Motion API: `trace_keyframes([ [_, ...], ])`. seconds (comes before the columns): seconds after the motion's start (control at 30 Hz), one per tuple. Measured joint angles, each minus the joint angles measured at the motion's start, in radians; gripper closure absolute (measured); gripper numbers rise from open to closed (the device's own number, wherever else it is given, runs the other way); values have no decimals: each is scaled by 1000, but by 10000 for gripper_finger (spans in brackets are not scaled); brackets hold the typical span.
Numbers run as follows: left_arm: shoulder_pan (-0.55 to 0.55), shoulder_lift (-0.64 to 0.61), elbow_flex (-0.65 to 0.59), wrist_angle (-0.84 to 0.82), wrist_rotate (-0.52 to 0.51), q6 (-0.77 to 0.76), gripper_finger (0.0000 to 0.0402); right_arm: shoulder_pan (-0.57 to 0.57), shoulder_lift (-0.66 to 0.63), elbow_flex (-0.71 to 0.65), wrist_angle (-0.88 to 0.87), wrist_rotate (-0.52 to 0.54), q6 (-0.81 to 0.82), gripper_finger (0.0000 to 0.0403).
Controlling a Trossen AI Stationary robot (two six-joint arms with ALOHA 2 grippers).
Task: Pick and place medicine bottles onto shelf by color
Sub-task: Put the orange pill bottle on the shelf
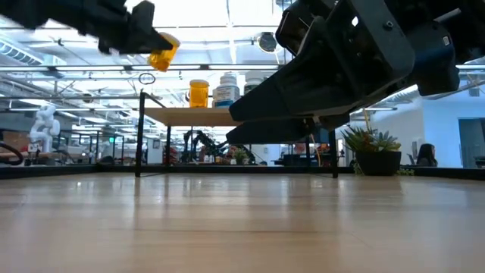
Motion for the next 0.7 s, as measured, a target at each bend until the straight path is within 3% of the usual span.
trace_keyframes([
  [0.1,85,1,-132,315,102,51,220,0,0,0,0,0,0,11],
  [0.2,166,22,-190,468,195,36,220,0,0,0,0,0,-3,11],
  [0.5,241,112,-156,475,261,-13,220,-4,0,0,0,1,-37,11],
  [0.57,231,123,-150,472,333,-73,220,-4,0,0,0,1,-38,11],
  [0.7,189,122,-135,477,578,-213,216,-8,-8,0,55,24,-79,11],
])
